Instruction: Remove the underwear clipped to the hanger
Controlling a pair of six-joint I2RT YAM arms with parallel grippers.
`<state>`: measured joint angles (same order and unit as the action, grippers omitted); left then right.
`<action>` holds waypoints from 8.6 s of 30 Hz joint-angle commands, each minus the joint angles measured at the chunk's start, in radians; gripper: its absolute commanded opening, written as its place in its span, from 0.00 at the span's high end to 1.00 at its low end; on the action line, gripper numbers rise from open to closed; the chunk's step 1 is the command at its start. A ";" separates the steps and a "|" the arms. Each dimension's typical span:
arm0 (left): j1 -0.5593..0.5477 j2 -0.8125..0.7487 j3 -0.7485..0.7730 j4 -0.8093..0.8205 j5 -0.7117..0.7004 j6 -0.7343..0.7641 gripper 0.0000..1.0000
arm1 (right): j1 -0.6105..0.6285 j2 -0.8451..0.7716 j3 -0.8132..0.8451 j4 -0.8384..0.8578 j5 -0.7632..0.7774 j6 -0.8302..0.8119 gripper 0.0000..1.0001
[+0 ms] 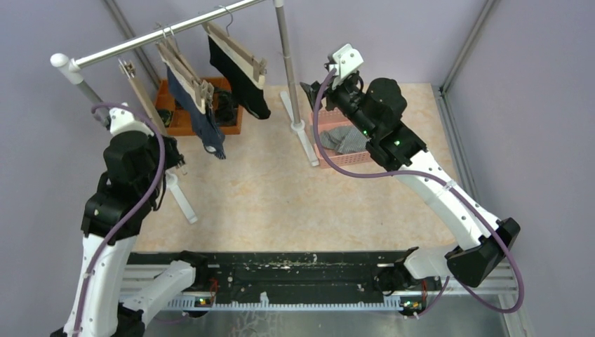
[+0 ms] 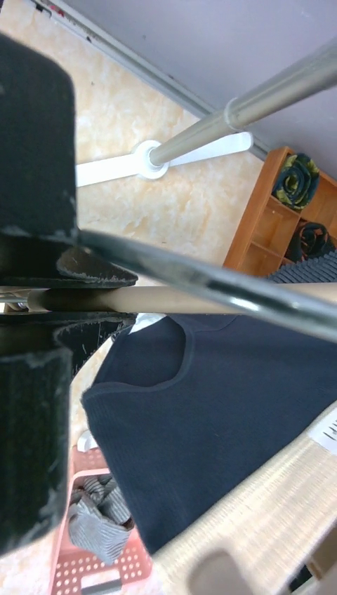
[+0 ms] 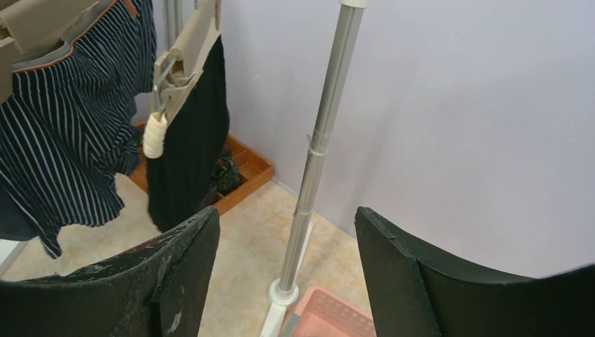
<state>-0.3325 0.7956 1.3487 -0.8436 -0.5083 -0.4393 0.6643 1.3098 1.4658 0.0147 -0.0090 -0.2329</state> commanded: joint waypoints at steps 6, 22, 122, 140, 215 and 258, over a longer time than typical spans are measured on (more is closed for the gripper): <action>0.028 0.290 0.311 0.020 0.004 0.191 1.00 | -0.002 -0.057 -0.032 0.063 0.028 -0.010 0.29; 0.243 0.410 0.416 0.093 0.274 0.239 1.00 | -0.003 -0.118 -0.157 0.129 0.141 -0.080 0.28; 0.487 0.363 0.301 0.260 0.511 0.273 1.00 | -0.003 -0.111 -0.324 0.192 0.221 -0.057 0.28; 0.487 0.437 0.352 0.418 0.489 0.335 1.00 | -0.004 -0.059 -0.308 0.191 0.236 -0.076 0.28; 0.565 0.485 0.319 0.314 0.475 0.284 0.68 | 0.007 0.011 -0.232 0.139 0.132 -0.075 0.29; 0.563 0.212 0.324 0.148 0.351 0.337 0.20 | 0.071 -0.025 -0.249 0.123 0.046 -0.084 0.29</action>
<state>0.2264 0.9550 1.6402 -0.6876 -0.1566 -0.1307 0.7151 1.3159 1.1995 0.0971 0.0513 -0.3134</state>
